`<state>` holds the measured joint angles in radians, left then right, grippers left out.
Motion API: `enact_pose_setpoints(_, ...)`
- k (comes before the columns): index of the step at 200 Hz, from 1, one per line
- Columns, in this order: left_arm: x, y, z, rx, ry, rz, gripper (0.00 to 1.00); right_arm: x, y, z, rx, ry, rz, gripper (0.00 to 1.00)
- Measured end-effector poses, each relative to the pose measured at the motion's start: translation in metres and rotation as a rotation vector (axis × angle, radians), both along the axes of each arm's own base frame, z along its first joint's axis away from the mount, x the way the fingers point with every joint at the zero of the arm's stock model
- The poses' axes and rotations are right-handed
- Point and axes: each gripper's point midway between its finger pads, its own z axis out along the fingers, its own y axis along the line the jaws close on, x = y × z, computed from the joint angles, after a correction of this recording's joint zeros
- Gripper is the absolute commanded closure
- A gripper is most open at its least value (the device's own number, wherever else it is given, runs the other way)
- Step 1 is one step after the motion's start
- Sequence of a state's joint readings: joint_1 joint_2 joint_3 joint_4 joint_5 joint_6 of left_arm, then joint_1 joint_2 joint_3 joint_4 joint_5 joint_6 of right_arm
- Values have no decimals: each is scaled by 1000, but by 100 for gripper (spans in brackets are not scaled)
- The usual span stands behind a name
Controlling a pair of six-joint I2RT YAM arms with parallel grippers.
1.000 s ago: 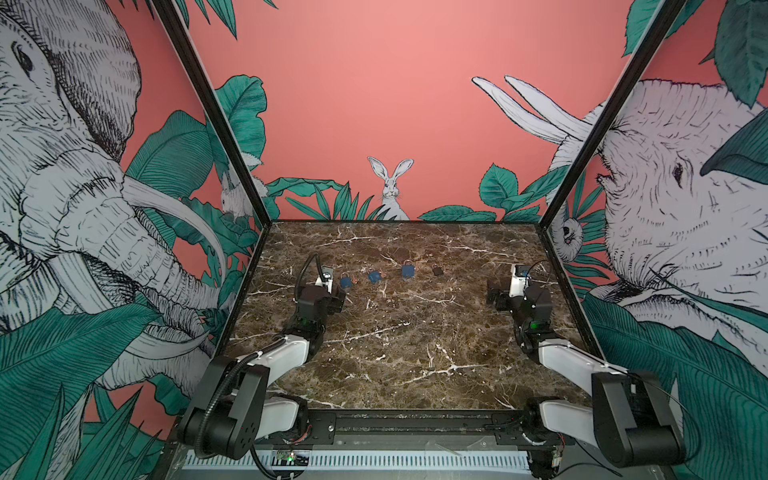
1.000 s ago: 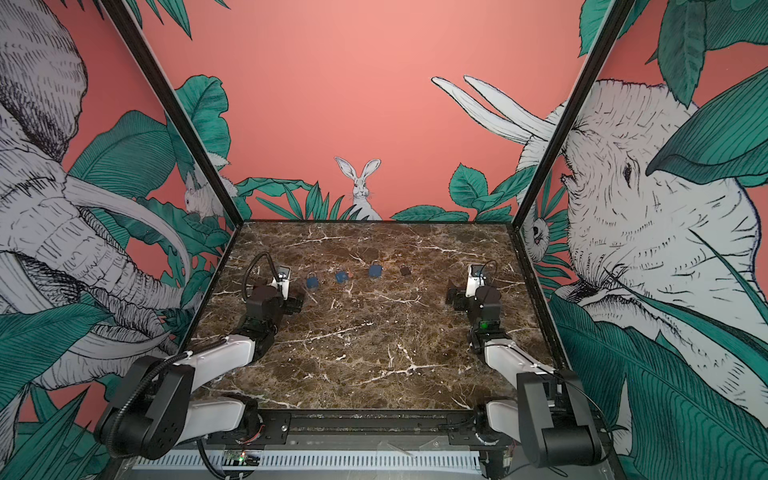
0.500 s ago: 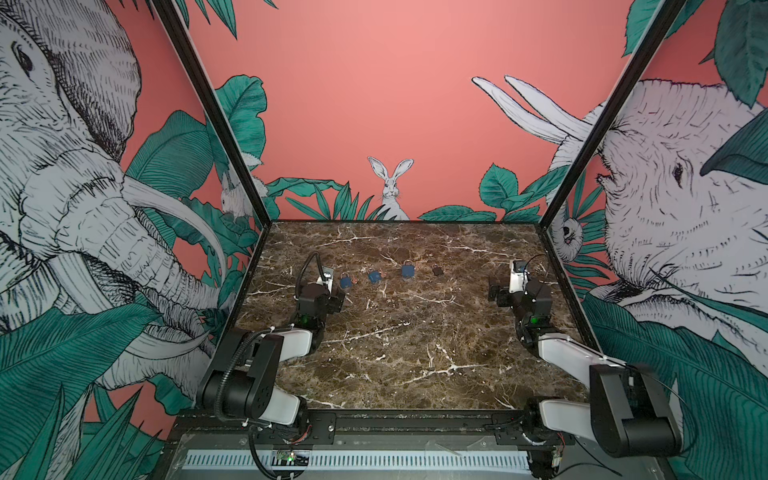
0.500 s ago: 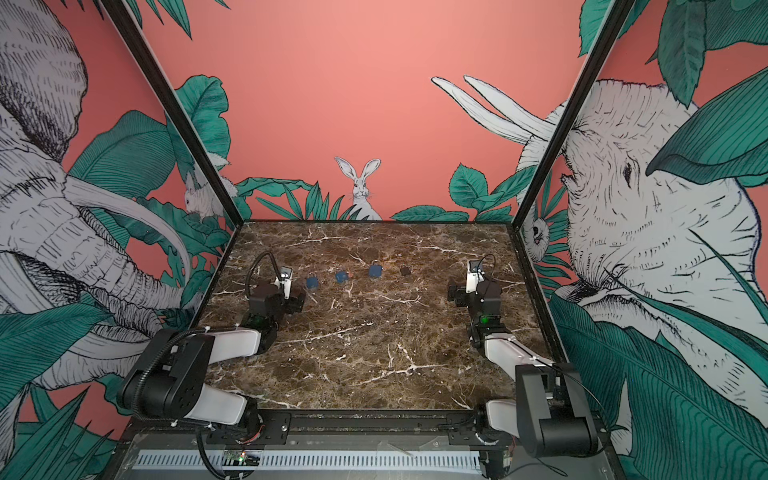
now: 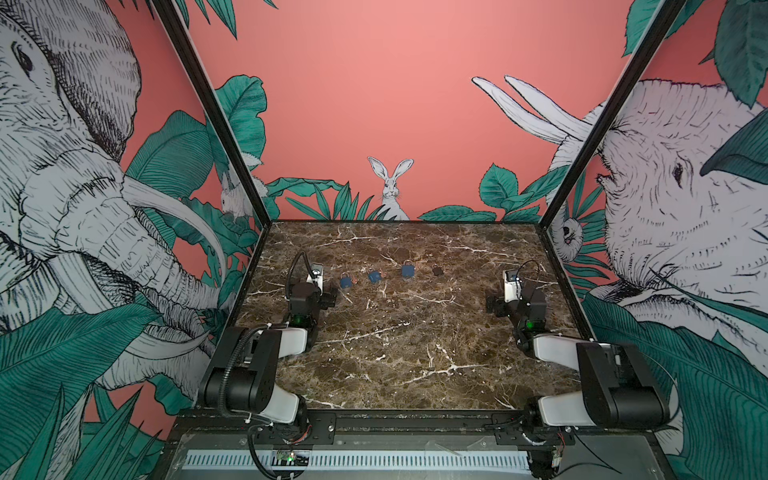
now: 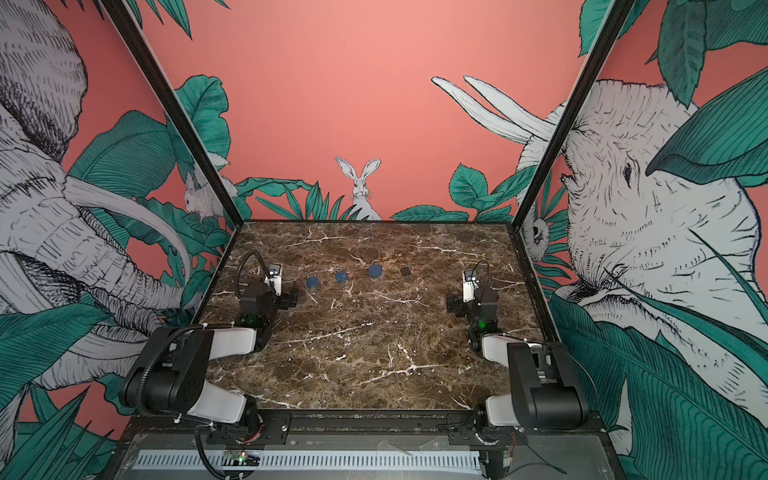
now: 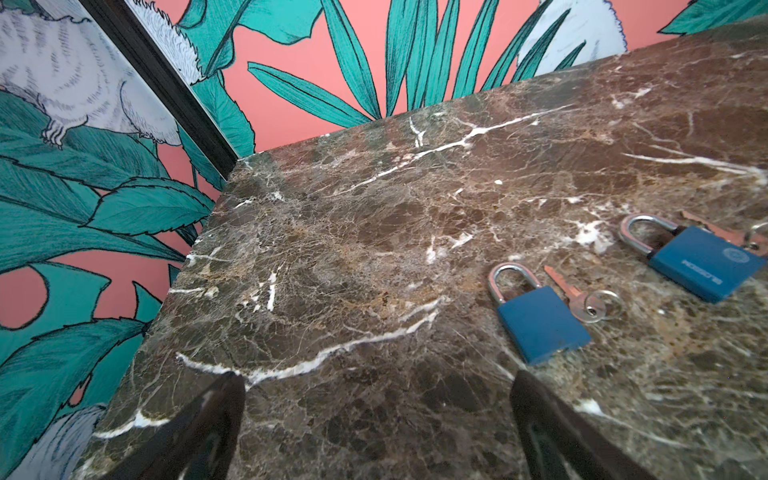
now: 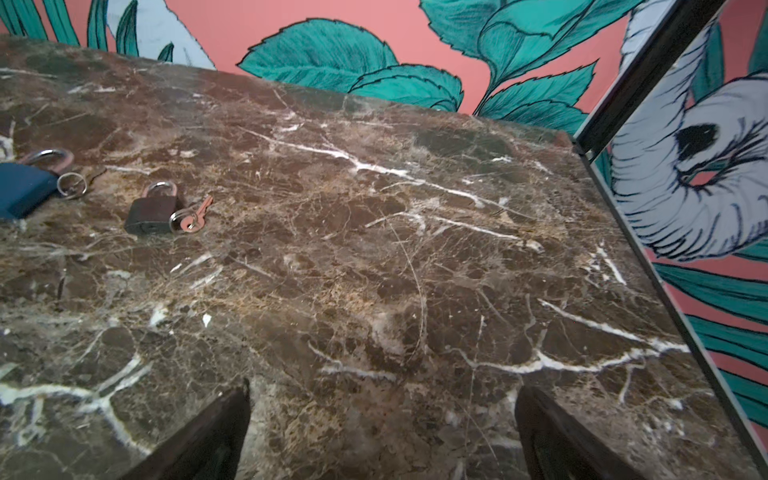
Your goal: Lock with the key
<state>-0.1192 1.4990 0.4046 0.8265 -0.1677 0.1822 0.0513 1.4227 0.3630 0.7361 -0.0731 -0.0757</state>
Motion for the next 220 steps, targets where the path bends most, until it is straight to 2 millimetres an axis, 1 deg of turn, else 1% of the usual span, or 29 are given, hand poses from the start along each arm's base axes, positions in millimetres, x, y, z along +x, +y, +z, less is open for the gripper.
enact_pose_setpoints(23,1,3,-10,-20,22,-1,1,2,3,-6,9,3,28,1)
enact_pose_setpoints(50,1,6,-17,-42,39,5,1,8,-3,-7,29,-22,22,1)
enact_pose_setpoints(59,1,6,-19,-45,43,4,1,10,-7,-10,38,-20,13,1)
enact_pose_setpoints(72,1,6,-19,-53,44,3,0,10,-11,-14,50,-10,-3,1)
enact_pose_setpoints(87,1,7,-19,-59,43,5,1,11,-14,-13,59,-13,-19,1)
enact_pose_setpoints(125,1,8,-19,-67,42,7,1,14,-15,-9,71,-24,-30,1)
enact_pose_setpoints(177,1,8,-19,-69,42,4,0,14,-26,-10,69,-24,-101,1)
enact_pose_setpoints(220,1,8,-19,-69,41,5,1,14,-28,-10,69,-24,-112,1)
